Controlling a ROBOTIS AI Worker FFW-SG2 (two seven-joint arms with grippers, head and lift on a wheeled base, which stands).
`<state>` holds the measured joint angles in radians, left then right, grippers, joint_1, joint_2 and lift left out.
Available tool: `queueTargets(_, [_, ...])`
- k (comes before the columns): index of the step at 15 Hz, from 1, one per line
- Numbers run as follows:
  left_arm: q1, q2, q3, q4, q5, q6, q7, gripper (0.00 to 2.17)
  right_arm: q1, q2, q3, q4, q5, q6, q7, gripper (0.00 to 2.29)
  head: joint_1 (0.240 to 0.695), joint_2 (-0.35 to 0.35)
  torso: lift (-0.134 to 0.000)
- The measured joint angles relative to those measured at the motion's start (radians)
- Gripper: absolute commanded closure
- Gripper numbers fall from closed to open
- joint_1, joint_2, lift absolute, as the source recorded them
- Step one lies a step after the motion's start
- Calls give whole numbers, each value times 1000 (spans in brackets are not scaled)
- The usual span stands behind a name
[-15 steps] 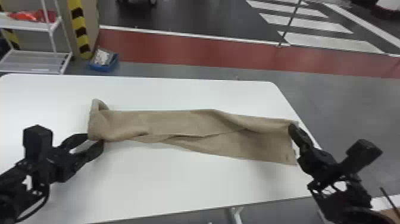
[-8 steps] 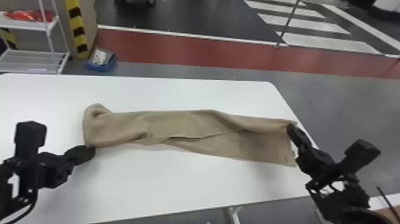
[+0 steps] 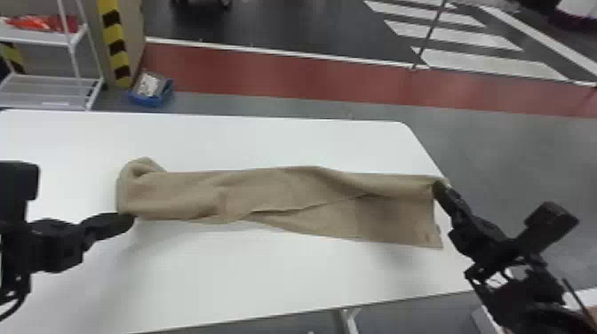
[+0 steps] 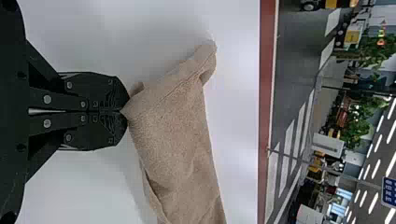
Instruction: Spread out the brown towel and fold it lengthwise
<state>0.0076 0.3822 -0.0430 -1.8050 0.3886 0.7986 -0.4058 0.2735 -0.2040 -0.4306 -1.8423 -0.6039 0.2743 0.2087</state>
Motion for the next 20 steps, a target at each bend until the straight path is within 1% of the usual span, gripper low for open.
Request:
queueTargets(2, [-7,3,67,-70,29,177,-6,1686,-8,-24,-57,-33,-27,67,-1,1663,695,-260,-120])
queueTargets(3, [-19,3,116,-118,42,329,-5,1686,-15,-47,-91,-40,-41,105,-2,1663,695,-265,-120])
queueTargets(4, [-43,3,172,-163,70,500,-6,1686,-22,-73,-119,-42,-50,136,-2,1663,695,-270,-120])
queueTargets(5, [-78,4,229,-194,119,649,-7,1686,-25,-95,-139,-43,-58,159,0,1663,695,-278,-120])
queueTargets(6, [-114,6,273,-209,169,707,-8,1686,-26,-107,-151,-43,-66,174,3,1663,695,-287,-120])
queueTargets(7, [-152,8,313,-216,230,735,-8,1686,-26,-114,-158,-43,-71,184,6,1663,695,-288,-120])
queueTargets(8, [-174,9,338,-220,275,744,-6,1686,-28,-117,-160,-43,-72,189,8,1663,695,-289,-120])
queueTargets(9, [-189,9,354,-223,313,748,-1,1686,-32,-118,-158,-42,-71,192,10,1663,695,-290,-120])
queueTargets(10, [-198,6,361,-225,333,749,3,1686,-38,-118,-154,-41,-68,199,12,1663,695,-290,-120])
queueTargets(13, [-207,-3,369,-222,344,750,0,1686,-66,-121,-148,-38,-50,260,17,1663,695,-285,-120])
queueTargets(16, [-236,0,361,-202,340,750,-9,1686,-90,-121,-134,-36,-40,284,8,1663,695,-275,-120])
queueTargets(17, [-257,4,349,-183,329,750,-9,1686,-105,-120,-120,-30,-28,285,-1,1663,695,-270,-120])
queueTargets(18, [-286,6,331,-149,308,750,-8,1686,-136,-120,-97,-9,0,286,-13,1663,692,-263,-120])
queueTargets(20, [-364,7,279,-47,244,750,-8,1686,-230,-121,-43,68,61,286,-20,1663,682,-243,-120])
